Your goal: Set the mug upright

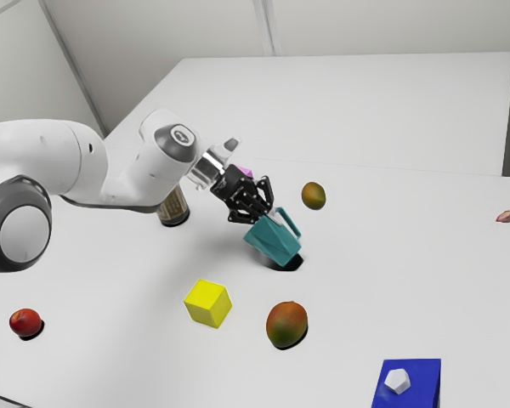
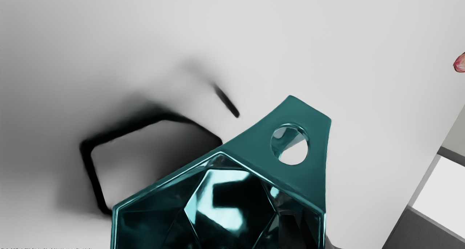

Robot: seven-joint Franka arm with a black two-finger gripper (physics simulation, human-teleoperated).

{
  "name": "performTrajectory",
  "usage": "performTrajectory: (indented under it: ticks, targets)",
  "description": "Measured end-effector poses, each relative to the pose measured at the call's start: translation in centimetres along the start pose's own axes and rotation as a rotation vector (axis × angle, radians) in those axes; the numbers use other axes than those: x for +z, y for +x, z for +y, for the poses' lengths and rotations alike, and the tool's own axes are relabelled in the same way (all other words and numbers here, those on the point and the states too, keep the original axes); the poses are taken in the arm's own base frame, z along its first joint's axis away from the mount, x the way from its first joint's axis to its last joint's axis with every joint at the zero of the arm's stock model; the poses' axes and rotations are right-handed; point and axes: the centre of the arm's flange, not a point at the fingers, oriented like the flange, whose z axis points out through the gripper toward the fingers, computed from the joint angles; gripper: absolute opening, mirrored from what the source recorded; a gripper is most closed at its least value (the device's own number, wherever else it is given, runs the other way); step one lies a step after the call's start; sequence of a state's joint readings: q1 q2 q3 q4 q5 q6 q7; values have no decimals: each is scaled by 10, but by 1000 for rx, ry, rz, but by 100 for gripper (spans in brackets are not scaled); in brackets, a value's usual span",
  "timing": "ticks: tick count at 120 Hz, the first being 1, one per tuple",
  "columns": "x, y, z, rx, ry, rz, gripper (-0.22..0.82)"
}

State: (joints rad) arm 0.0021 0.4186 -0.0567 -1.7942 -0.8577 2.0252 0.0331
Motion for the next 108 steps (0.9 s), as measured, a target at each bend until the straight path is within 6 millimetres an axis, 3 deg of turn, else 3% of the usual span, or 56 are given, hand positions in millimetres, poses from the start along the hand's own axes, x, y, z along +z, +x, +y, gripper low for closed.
performTrajectory:
  ticks: [36, 55, 68, 89, 108]
  targets:
    - [-4, -9, 13, 47, 89, 8, -18]
    - [-35, -34, 45, 173, 229, 61, -18]
    - [-52, -51, 55, 245, 348, 93, -18]
    - [-58, -77, 43, 307, 523, 117, -18]
    - [-55, -84, 34, 362, 623, 170, -18]
